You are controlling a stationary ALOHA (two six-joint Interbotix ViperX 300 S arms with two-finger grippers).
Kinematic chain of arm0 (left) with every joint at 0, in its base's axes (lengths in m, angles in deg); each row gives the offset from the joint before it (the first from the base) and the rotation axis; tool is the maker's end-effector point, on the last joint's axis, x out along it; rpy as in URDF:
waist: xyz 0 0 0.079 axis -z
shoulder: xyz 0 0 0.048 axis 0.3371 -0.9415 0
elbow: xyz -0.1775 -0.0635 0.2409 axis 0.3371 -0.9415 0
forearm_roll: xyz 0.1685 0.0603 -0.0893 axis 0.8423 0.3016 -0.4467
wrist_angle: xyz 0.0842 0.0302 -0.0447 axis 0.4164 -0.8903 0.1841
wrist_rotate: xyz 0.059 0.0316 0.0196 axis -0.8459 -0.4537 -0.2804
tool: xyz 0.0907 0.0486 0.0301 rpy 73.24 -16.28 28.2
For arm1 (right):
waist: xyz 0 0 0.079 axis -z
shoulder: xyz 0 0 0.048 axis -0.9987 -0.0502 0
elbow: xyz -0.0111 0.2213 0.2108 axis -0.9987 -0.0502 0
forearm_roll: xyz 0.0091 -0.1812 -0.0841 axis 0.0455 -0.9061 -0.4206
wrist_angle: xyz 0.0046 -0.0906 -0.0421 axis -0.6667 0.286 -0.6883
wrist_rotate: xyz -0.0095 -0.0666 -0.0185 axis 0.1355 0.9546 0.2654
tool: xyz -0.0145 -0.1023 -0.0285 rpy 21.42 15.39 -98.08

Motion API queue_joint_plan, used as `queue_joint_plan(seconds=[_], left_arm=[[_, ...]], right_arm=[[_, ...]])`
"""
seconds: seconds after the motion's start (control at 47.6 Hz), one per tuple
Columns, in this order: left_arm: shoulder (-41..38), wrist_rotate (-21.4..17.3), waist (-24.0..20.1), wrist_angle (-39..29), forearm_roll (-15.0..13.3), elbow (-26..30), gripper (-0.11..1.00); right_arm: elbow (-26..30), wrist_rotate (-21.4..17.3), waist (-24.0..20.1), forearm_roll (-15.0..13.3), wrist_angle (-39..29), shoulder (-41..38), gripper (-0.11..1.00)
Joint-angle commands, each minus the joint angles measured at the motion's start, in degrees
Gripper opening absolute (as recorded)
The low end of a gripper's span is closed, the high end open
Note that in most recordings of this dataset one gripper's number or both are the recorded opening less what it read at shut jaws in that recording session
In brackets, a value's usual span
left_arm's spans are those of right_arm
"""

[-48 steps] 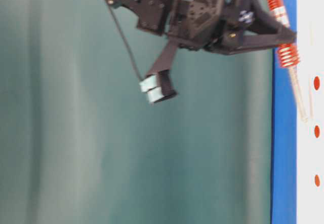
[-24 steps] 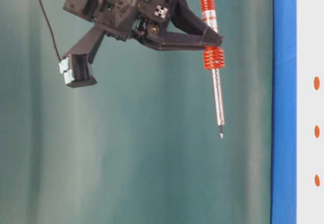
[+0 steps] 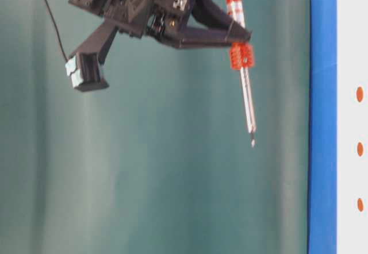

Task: Touch the tip of the soldering iron to the mark.

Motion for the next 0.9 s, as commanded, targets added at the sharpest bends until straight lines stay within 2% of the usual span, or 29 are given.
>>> queue_joint_plan(seconds=[0.0,0.42,0.882], left_arm=[[-0.18,-0.18,0.00,0.26,0.09,0.62,0.00],[-0.26,-0.18,0.00,0.26,0.09,0.53,0.00],[-0.35,-0.18,0.09,0.09,0.09,0.53,0.00]], right_arm=[[-0.79,-0.09,0.00,-0.09,-0.18,2.99,0.07],[-8.26,-1.41,0.26,-0.09,-2.81,10.90,0.07],[-8.09,-1.85,0.26,-0.09,-3.34,10.81,0.07]])
